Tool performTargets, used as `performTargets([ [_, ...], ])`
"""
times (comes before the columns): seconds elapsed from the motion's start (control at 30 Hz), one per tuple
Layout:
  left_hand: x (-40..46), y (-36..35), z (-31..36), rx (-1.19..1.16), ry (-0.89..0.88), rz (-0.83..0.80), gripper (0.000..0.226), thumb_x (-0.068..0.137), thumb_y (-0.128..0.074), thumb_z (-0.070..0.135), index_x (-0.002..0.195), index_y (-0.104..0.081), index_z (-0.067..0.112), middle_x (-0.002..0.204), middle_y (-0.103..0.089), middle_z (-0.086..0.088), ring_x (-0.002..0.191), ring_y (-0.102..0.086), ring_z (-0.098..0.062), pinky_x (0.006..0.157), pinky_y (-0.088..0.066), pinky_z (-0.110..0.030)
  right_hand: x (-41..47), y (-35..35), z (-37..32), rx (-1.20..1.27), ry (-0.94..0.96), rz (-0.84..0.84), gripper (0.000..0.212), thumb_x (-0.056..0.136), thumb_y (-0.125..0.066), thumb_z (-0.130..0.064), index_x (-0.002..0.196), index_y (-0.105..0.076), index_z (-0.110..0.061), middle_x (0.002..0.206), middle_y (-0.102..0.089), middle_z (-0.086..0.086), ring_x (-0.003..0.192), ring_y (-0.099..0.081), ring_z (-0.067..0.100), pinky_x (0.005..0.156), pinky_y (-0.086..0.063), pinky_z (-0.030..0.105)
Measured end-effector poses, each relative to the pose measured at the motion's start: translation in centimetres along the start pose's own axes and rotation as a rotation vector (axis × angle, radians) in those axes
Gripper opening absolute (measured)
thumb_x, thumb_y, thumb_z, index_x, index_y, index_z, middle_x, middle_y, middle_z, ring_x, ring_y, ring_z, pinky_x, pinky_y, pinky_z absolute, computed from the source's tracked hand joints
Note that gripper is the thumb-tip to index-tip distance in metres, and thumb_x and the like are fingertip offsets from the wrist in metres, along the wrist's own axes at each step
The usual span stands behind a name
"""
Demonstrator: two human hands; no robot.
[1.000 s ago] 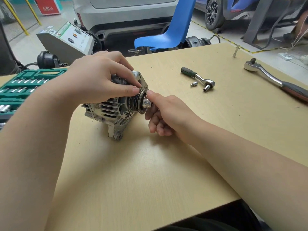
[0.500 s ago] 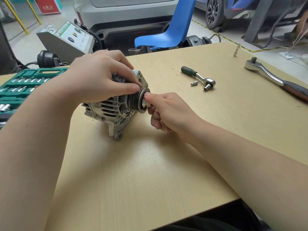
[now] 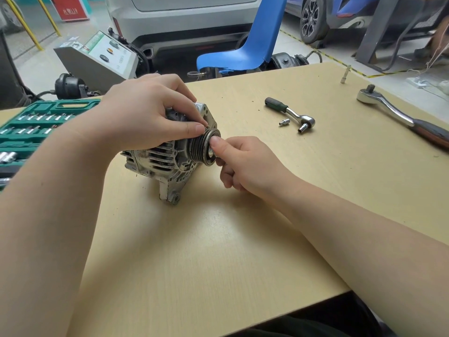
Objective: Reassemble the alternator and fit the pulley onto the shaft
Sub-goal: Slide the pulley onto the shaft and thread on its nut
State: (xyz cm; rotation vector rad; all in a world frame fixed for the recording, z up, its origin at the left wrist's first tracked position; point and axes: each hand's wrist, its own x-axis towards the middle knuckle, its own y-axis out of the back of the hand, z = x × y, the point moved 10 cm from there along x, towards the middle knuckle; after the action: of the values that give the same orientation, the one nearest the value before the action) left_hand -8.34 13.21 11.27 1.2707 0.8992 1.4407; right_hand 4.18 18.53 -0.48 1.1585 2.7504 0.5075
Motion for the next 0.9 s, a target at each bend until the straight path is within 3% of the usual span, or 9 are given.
performTargets([
  [0.13,-0.1,0.1,-0.1,-0.004,0.007,0.018,0.022,0.079,-0.052,0.083,0.089,-0.068,0.071,0.125,-0.061,0.028,0.125,-0.052,-0.008,0.101,-0.048,-0.055,-0.3,0.8,-0.7,-0.07,0.073,0.051,0.027,0.093,-0.068,-0.041,0.087,-0.056,-0.018,0.062,-0.067,-0.002,0.049,-0.053,0.006,0.056,-0.044,0.032],
  [0.3,-0.1,0.0,0.0,-0.014,0.009,0.012,0.027,0.077,-0.048,0.086,0.089,-0.068,0.072,0.125,-0.061,0.028,0.126,-0.051,-0.008,0.1,-0.048,-0.054,-0.5,1.8,-1.4,-0.111,0.14,0.13,0.028,0.083,-0.079,-0.027,0.088,-0.053,-0.018,0.062,-0.059,-0.009,0.051,-0.048,0.01,0.05,-0.041,0.025],
  [0.47,0.0,0.0,-0.3,-0.001,0.017,0.014,0.031,0.079,-0.05,0.085,0.094,-0.071,0.07,0.125,-0.06,0.031,0.126,-0.051,-0.006,0.098,-0.047,-0.052,-0.3,1.7,-0.9,-0.084,0.081,0.106,0.027,0.082,-0.077,-0.039,0.083,-0.058,-0.021,0.068,-0.069,-0.001,0.056,-0.058,0.013,0.056,-0.049,0.035],
  [0.67,0.1,0.0,-0.3,0.017,0.008,0.006,0.028,0.08,-0.049,0.084,0.093,-0.07,0.07,0.126,-0.06,0.029,0.126,-0.051,-0.007,0.098,-0.048,-0.053,-0.2,0.3,0.1,0.084,-0.066,-0.02,0.051,0.099,-0.054,-0.058,0.079,-0.065,-0.013,0.058,-0.068,0.009,0.042,-0.051,0.018,0.043,-0.04,0.021],
  [0.9,0.1,-0.1,-0.3,0.019,0.008,-0.007,0.024,0.079,-0.047,0.086,0.087,-0.066,0.072,0.126,-0.059,0.029,0.126,-0.05,-0.007,0.097,-0.048,-0.051,-0.5,-0.2,0.8,0.221,-0.204,-0.089,0.056,0.1,-0.051,-0.061,0.077,-0.064,-0.011,0.061,-0.066,0.017,0.039,-0.046,0.021,0.038,-0.035,0.019],
])
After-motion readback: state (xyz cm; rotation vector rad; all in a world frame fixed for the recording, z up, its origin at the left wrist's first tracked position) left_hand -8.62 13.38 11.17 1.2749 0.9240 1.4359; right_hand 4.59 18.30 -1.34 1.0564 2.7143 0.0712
